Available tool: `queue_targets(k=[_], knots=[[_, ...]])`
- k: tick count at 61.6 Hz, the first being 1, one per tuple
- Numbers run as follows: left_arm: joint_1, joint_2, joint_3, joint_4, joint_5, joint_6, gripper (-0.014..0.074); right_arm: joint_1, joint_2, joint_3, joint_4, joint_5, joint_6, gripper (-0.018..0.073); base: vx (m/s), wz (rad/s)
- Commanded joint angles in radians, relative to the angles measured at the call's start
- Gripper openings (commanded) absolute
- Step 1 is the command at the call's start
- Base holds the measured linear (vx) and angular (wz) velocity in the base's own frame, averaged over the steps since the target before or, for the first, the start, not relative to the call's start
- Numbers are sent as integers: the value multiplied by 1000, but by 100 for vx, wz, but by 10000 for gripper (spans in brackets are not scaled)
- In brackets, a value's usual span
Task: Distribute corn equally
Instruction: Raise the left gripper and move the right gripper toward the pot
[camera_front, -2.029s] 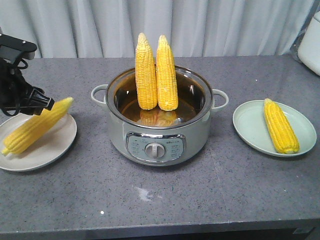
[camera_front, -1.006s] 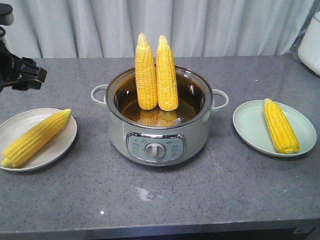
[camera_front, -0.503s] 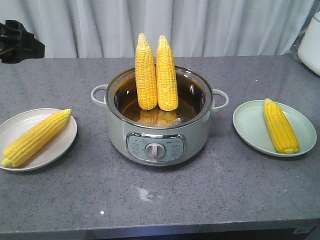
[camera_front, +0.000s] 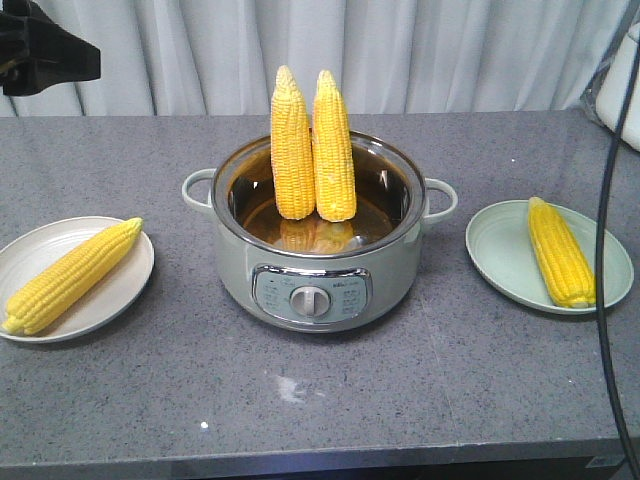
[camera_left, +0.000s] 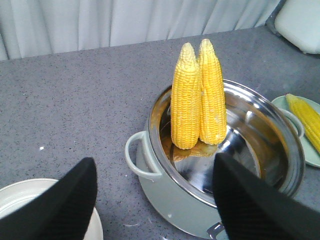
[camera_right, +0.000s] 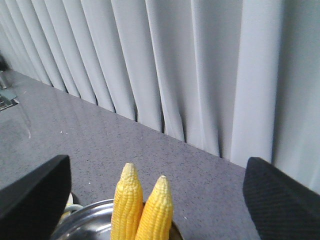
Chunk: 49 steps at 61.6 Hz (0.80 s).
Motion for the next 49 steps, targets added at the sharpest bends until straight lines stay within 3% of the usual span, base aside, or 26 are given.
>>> queue_targets(k=[1, 9, 23, 35, 49], knots=[[-3, -29, -29, -36, -68, 0, 481, 49, 14, -127, 60, 7, -6, 666, 0, 0], [-3, -29, -29, -36, -65, 0, 481, 117, 108, -242, -25, -10, 25, 663, 0, 0], [-3, -29, -29, -36, -54, 0, 481, 203, 232, -275, -66, -21, -31, 654, 0, 0], [-3, -29, -29, -35, -53, 0, 481, 225, 281, -275, -80, -131, -58, 649, 0, 0], [-3, -27, -26, -35, -54, -1, 481, 225, 321, -275, -71, -137, -60, 642, 0, 0]])
